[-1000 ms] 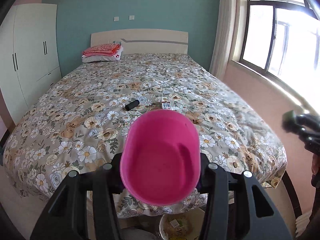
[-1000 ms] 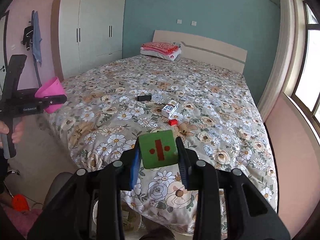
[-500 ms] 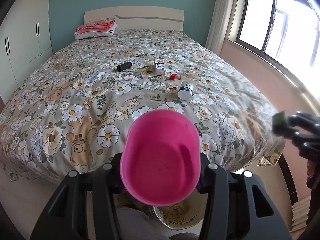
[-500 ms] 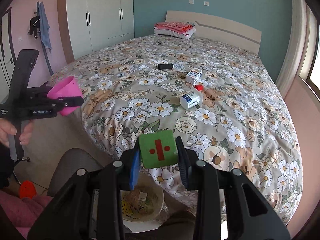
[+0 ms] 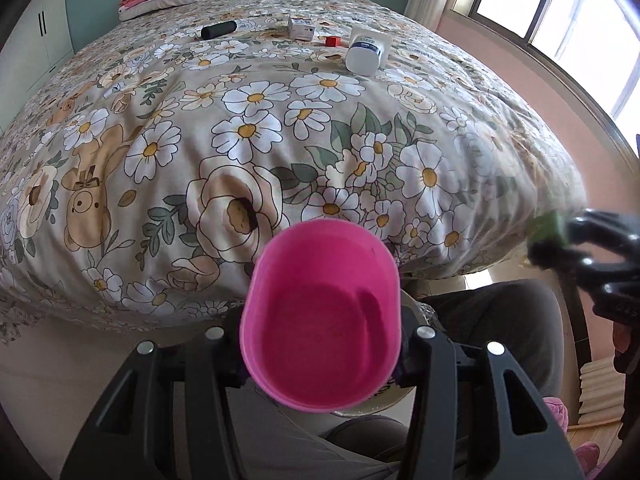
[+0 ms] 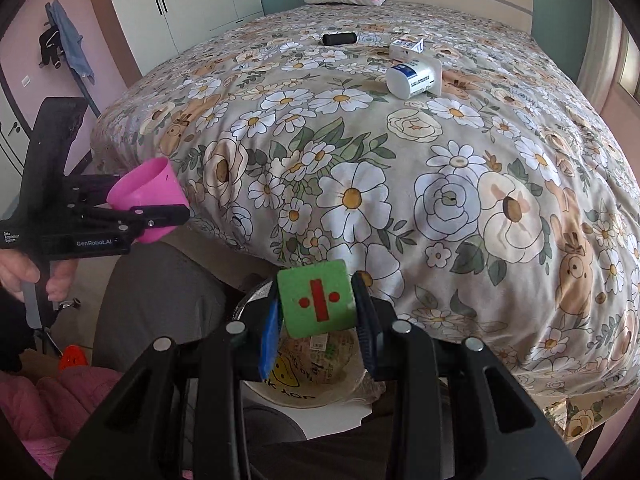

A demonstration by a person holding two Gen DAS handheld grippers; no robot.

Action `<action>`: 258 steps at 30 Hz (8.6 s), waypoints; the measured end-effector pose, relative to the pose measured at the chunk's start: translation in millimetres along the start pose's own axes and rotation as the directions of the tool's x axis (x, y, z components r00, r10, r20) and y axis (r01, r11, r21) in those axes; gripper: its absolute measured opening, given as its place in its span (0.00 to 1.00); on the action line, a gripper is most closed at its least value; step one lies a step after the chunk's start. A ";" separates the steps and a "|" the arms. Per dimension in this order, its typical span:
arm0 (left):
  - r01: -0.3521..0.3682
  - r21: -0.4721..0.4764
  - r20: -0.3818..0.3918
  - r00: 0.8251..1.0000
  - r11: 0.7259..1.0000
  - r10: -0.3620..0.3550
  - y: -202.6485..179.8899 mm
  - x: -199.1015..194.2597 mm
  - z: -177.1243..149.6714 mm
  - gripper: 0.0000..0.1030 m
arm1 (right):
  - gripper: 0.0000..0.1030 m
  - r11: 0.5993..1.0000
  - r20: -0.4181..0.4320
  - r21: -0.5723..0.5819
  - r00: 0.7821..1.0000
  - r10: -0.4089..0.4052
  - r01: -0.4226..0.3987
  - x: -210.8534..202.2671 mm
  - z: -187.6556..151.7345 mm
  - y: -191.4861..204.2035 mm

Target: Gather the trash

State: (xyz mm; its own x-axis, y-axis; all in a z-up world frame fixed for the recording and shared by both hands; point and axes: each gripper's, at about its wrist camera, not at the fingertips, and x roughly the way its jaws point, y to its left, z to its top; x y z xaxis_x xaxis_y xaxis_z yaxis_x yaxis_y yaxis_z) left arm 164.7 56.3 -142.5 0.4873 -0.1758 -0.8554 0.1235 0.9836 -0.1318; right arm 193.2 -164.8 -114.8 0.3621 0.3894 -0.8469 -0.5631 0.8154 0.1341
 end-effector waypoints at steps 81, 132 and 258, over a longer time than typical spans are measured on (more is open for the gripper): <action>0.084 -0.141 -0.591 0.792 0.986 -0.152 -21.9 282.1 -99.3 0.57 | 0.43 0.988 -0.585 0.144 0.801 0.126 -0.051 278.3 -115.3 -5.2; -0.154 0.116 0.086 0.986 0.981 0.145 68.5 -19.6 160.7 0.89 | 0.68 0.957 -0.039 0.290 0.998 0.045 -0.031 -12.9 112.3 -14.8; -0.143 0.155 0.364 0.928 0.978 0.078 -75.1 -187.7 88.1 0.38 | 0.48 0.971 0.311 0.140 0.923 -0.228 0.192 -216.5 110.7 3.3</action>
State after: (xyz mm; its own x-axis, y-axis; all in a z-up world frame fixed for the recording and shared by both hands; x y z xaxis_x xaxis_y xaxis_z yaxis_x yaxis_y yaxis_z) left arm 140.1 11.8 72.0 0.7768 -0.1018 -0.6215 0.1849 0.9802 0.0706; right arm 195.1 -199.0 126.0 0.6936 0.3071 -0.6517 -0.3730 0.9270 0.0398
